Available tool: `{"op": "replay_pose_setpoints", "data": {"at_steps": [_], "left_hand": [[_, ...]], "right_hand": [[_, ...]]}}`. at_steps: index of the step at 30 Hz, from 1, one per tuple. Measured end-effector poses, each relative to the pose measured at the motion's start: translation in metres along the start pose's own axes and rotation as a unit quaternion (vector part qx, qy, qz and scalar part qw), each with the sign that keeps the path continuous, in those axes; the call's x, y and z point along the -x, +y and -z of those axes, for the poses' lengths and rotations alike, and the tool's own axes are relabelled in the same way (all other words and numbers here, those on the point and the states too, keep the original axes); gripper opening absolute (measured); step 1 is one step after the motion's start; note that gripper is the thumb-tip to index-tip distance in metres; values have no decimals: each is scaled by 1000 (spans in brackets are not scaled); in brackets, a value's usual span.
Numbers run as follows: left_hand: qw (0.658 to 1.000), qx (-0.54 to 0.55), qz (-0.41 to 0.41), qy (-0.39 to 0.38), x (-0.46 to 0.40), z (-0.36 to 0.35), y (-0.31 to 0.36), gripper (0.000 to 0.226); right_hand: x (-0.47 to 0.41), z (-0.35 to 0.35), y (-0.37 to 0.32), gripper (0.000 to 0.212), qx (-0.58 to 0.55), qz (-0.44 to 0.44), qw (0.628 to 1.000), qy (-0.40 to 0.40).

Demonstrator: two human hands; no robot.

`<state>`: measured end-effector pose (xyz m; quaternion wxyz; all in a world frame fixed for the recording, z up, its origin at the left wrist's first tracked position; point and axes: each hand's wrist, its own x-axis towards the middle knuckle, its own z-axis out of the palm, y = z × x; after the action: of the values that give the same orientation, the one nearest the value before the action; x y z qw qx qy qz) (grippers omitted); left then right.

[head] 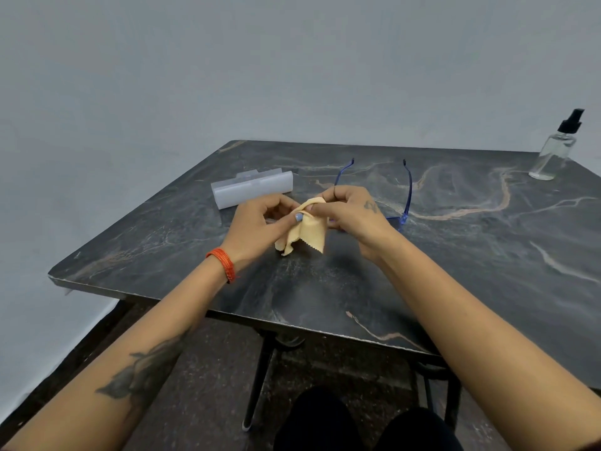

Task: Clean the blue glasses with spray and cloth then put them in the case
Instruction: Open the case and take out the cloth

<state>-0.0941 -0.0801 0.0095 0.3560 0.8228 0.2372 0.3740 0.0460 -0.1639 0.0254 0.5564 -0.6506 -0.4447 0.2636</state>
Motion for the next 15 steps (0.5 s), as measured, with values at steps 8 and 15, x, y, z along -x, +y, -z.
{"op": "replay_pose_setpoints", "data": {"at_steps": [8,15], "left_hand": [[987,130,66,-61,-1,-2,11,13],[975,155,137,-77,-4,-5,15,16]], "right_hand": [[7,17,1,7,-68,-31,996,-40],[9,26,3,7,-90,-81,991,-60]]}}
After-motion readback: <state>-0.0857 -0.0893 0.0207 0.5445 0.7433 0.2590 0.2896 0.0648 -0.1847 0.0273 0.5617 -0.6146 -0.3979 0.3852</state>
